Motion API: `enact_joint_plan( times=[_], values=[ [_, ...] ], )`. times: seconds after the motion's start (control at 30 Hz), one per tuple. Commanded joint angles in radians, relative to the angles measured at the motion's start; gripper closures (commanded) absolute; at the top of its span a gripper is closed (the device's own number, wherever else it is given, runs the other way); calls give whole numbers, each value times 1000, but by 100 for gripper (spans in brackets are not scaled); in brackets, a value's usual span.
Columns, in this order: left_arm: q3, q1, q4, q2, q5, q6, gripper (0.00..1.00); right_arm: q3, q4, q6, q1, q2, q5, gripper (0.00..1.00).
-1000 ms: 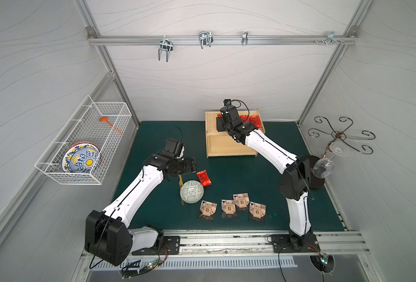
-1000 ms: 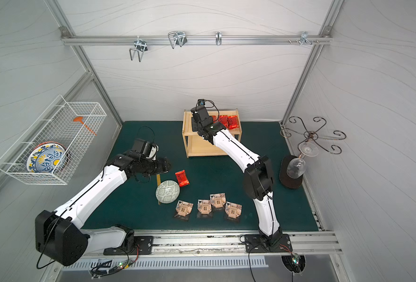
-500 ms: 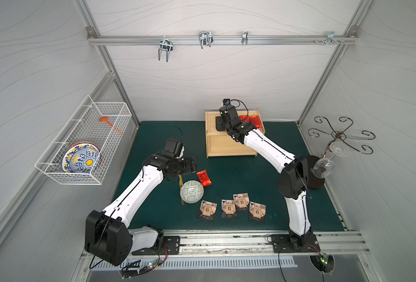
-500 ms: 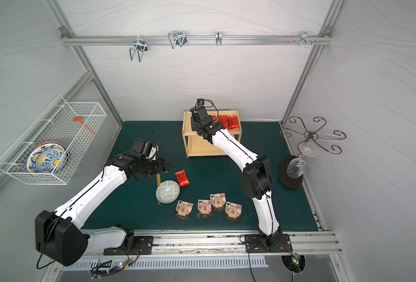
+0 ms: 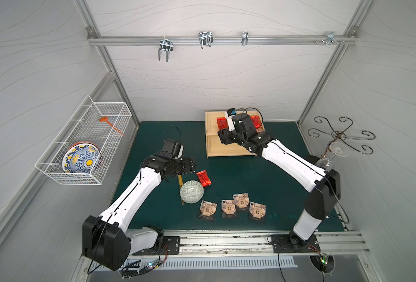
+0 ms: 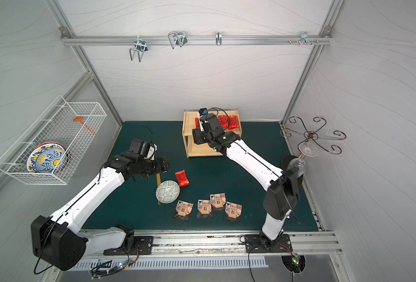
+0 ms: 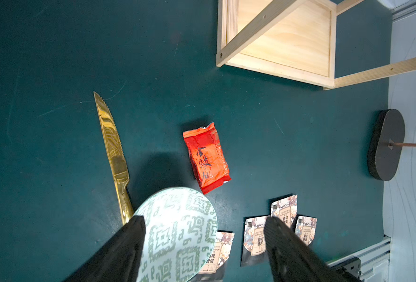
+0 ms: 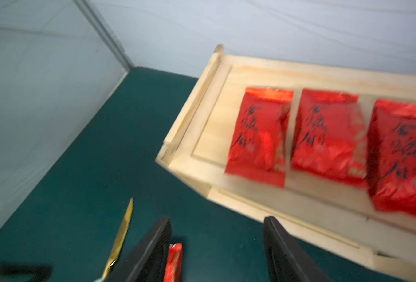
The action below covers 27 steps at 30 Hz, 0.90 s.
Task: Place the tea bags on the shelf by color
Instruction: Place the tea bag on the shelf, then pick up the tea bag from the center of the board.
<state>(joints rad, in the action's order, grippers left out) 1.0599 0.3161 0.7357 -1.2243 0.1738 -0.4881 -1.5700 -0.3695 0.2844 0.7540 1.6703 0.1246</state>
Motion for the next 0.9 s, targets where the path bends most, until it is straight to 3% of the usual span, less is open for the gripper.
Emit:
enact_joint_plan(
  times=[0.0, 0.17, 0.37, 0.6, 0.87],
  values=[
    [-13, -5, -13, 32, 10, -16, 18, 158, 52, 121, 30, -29, -204, 37],
    [-36, -5, -23, 29, 37, -41, 19, 412, 255, 399, 45, -72, -365, 41],
    [16, -4, -29, -80, 95, -61, 19, 602, 487, 611, 57, -46, -413, 43],
    [95, -36, -33, -205, 168, -83, 21, 664, 639, 774, 54, 73, -525, 43],
    [94, -49, -48, -193, 155, -81, 21, 697, 684, 837, 56, 132, -525, 43]
  ],
)
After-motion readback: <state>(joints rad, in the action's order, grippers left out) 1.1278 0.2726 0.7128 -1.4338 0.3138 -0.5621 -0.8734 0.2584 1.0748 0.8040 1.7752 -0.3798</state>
